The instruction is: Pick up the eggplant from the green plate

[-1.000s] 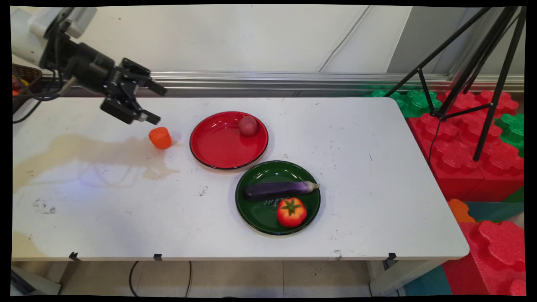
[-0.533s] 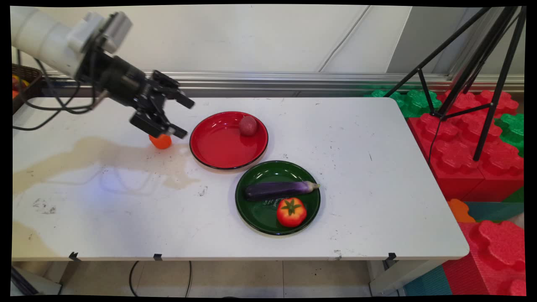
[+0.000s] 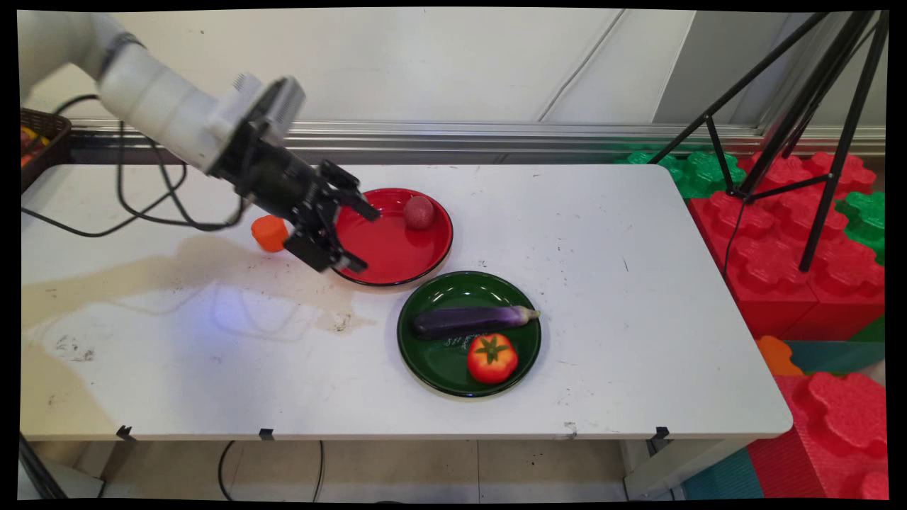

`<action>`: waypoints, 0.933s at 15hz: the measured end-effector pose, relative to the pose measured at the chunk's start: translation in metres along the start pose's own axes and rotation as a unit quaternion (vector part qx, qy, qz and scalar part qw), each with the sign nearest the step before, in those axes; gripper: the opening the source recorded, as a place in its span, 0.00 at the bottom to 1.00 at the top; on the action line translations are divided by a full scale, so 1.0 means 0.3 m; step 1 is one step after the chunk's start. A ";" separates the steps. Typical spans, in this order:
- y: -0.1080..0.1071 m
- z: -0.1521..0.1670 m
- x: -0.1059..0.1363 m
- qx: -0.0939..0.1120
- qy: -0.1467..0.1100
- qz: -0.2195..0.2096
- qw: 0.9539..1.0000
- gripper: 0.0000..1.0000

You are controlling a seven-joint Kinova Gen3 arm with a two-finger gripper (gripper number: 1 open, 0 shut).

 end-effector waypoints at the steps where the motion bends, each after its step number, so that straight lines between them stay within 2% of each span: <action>1: 0.000 0.032 0.003 -0.004 -0.004 0.002 1.000 1.00; 8: 0.005 0.249 0.009 -0.028 -0.039 0.008 0.999 1.00; 14: 0.016 0.390 -0.002 -0.044 -0.064 0.004 0.997 1.00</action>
